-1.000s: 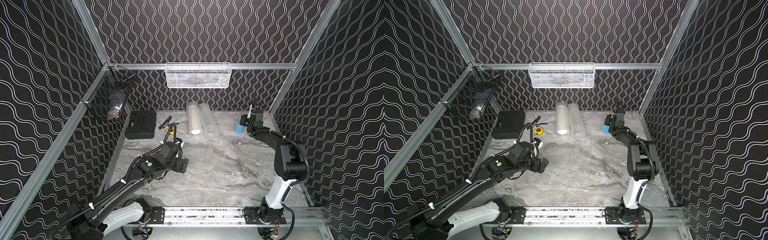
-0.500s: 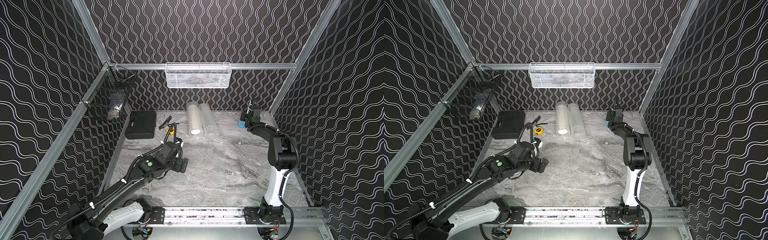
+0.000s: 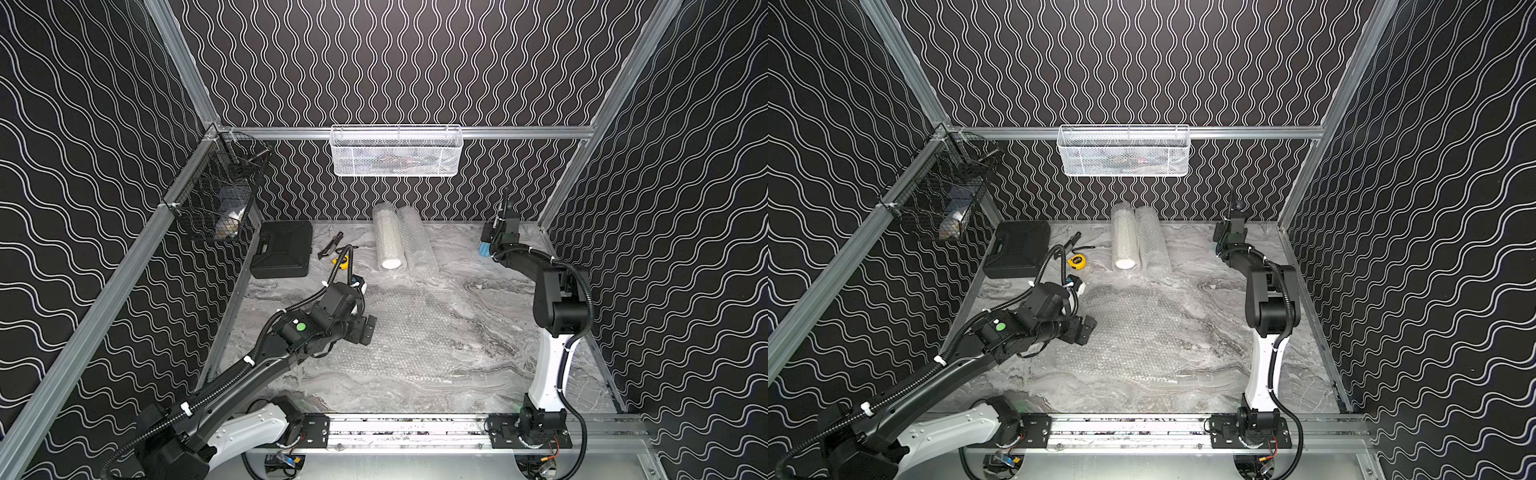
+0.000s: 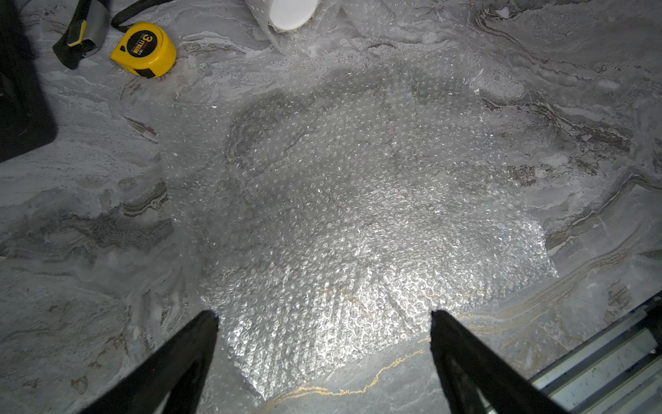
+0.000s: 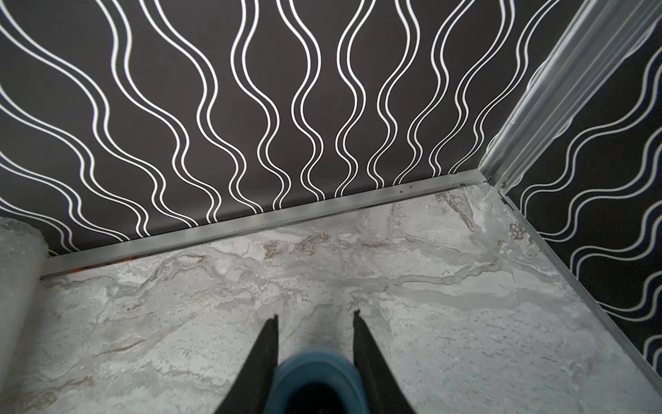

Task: Unwrap the vase from the bubble wrap
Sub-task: Place the vase at the center of the board.

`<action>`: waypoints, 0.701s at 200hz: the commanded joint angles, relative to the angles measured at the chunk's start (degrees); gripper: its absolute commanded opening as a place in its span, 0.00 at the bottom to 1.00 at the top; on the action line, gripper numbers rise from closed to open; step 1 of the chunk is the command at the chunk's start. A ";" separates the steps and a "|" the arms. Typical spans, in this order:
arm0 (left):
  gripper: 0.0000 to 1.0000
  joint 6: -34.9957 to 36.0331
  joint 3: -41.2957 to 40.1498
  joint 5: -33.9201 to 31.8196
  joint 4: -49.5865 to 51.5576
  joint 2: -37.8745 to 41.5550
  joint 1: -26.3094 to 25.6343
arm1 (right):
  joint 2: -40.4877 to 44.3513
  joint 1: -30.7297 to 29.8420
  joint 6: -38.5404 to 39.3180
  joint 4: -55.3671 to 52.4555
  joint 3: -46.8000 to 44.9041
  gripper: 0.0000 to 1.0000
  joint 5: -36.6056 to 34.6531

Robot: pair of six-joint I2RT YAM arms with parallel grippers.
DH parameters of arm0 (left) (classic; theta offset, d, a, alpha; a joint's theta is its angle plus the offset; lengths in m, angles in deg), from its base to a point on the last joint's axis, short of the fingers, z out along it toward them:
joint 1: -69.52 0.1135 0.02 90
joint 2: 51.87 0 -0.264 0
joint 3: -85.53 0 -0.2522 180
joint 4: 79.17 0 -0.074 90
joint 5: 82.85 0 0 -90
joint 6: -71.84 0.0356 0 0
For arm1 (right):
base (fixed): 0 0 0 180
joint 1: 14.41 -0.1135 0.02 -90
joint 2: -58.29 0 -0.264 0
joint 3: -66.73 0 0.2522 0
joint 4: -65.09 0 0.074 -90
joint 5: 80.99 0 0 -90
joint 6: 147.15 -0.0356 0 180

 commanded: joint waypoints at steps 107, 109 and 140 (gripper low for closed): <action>0.96 0.97 0.20 0.79 -0.64 0.06 0.65 | 6.15 -0.07 -1.76 1.25 -5.56 0.71 -0.88; 0.96 0.93 0.21 0.80 -0.64 0.07 0.67 | 6.31 -0.07 -1.84 1.19 -5.67 0.72 -0.94; 0.96 0.79 0.31 0.56 -0.47 0.07 0.94 | 10.20 -0.07 -3.84 -1.81 -6.62 0.81 -1.22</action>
